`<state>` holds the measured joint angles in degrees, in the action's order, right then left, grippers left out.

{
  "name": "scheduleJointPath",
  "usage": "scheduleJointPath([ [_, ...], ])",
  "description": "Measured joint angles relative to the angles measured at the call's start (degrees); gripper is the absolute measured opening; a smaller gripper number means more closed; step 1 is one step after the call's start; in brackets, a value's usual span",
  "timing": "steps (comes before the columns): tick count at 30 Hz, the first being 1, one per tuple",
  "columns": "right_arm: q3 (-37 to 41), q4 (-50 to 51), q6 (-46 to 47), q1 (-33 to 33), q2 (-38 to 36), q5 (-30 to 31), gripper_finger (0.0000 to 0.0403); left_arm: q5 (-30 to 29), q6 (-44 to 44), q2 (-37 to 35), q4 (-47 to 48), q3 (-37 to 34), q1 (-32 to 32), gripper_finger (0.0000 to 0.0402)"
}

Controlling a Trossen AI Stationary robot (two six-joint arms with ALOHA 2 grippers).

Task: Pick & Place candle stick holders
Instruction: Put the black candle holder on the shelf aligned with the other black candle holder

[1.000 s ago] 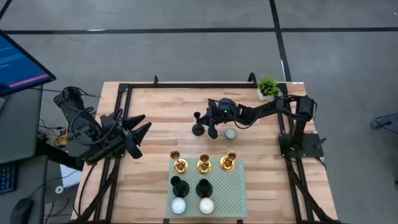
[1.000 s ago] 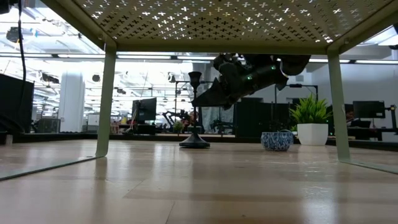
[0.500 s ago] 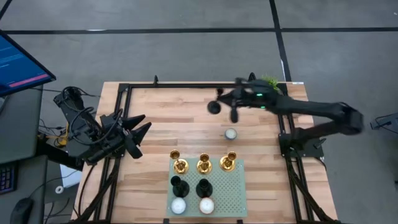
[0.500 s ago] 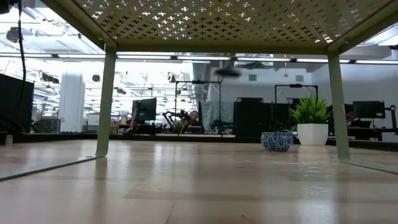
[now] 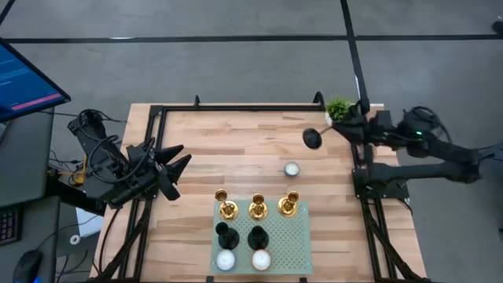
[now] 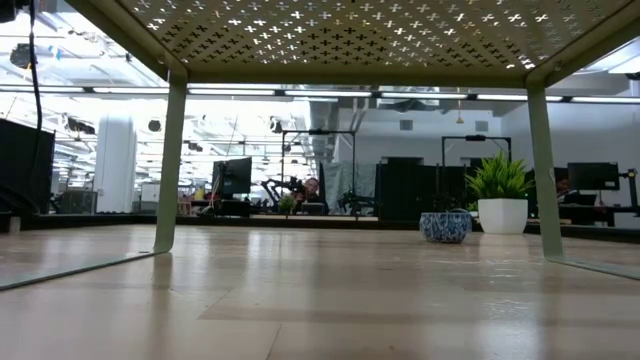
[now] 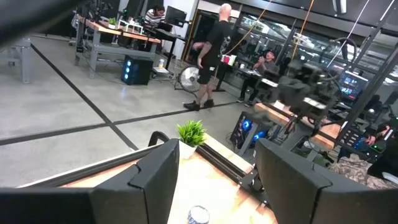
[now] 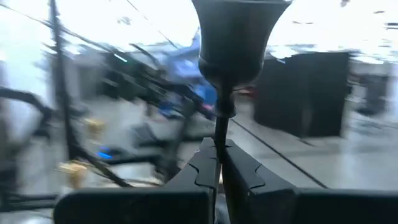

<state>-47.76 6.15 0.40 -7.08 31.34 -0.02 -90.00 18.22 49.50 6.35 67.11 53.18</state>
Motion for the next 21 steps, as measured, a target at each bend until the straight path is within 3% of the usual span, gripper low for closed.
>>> scheduleJointPath([
  [8, 0.00, -4.32, 3.19, 16.29, -2.03, -2.37, 0.0000, 0.03, 0.00, 0.01, 0.00, 0.00, -0.01, 0.0212],
  [15, 0.02, -5.48, 10.57, 29.09, 5.18, -2.38, 0.0000, 0.09, 0.00, 0.07, 0.00, 0.00, -0.01, 0.0212],
  [21, 0.04, -5.64, 16.49, 41.95, 12.35, 6.64, 0.0000, 1.52, 0.00, 0.07, 0.00, 0.00, -0.01, 0.0212],
])
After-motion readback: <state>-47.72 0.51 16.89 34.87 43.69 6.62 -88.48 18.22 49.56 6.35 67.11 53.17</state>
